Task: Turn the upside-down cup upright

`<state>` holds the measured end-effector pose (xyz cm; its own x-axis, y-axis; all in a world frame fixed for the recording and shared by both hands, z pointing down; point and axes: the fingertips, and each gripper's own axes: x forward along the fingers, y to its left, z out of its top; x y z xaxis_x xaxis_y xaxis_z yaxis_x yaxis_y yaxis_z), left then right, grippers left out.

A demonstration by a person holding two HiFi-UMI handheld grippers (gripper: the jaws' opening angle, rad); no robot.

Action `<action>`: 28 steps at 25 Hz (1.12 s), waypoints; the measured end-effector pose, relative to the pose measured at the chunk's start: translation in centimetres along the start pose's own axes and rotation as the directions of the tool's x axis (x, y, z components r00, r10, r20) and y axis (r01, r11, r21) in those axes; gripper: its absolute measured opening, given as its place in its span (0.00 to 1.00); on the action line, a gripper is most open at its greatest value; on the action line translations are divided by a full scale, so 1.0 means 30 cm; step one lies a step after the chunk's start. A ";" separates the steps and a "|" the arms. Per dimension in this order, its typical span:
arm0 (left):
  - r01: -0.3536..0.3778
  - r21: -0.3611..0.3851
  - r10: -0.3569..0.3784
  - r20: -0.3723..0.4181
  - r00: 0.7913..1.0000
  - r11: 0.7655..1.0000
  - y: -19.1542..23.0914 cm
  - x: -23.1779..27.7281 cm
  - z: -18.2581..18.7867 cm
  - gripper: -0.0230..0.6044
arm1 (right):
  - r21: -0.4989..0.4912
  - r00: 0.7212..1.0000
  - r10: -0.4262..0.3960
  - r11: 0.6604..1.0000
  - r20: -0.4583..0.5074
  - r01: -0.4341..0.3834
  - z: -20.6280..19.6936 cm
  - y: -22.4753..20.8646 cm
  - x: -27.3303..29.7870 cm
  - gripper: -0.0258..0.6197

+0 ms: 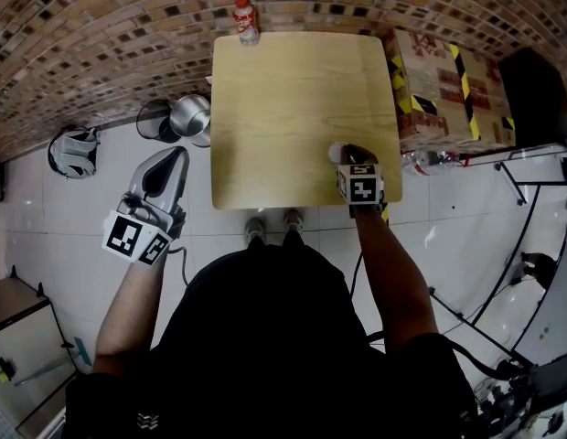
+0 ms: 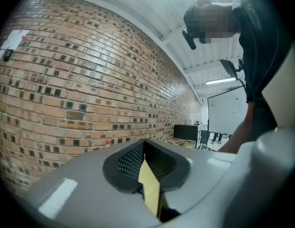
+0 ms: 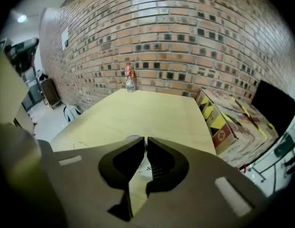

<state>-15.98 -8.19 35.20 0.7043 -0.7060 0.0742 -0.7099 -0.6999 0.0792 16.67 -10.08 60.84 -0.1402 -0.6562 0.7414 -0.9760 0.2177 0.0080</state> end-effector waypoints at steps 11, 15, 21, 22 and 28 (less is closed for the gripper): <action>-0.033 0.005 0.033 -0.007 0.999 0.999 0.043 -0.054 0.000 0.04 | -0.203 1.000 0.012 0.979 0.009 -0.010 0.031 0.193 0.035 0.08; -0.047 0.010 0.047 -0.012 0.999 0.999 0.058 -0.073 0.005 0.04 | -0.199 1.000 0.025 0.980 0.014 -0.022 0.040 0.260 0.055 0.07; -0.066 0.001 0.066 -0.010 0.998 0.998 0.094 -0.107 -0.001 0.04 | -0.201 1.000 -0.010 0.979 0.020 0.013 0.063 0.255 0.054 0.07; -0.068 -0.002 0.068 -0.009 0.998 0.998 0.101 -0.109 -0.002 0.04 | -0.205 0.999 -0.025 0.978 0.023 0.029 0.068 0.233 0.044 0.07; -0.035 -0.012 0.035 0.012 0.999 0.999 0.078 -0.055 -0.004 0.04 | -0.242 0.989 -0.144 0.961 -0.037 0.131 0.023 0.066 0.006 0.07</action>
<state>-18.80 -8.65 35.39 0.6790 -0.7313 0.0645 -0.7339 -0.6736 0.0880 14.60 -10.28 60.52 0.0082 -0.6538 0.7566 -0.9164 0.2979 0.2673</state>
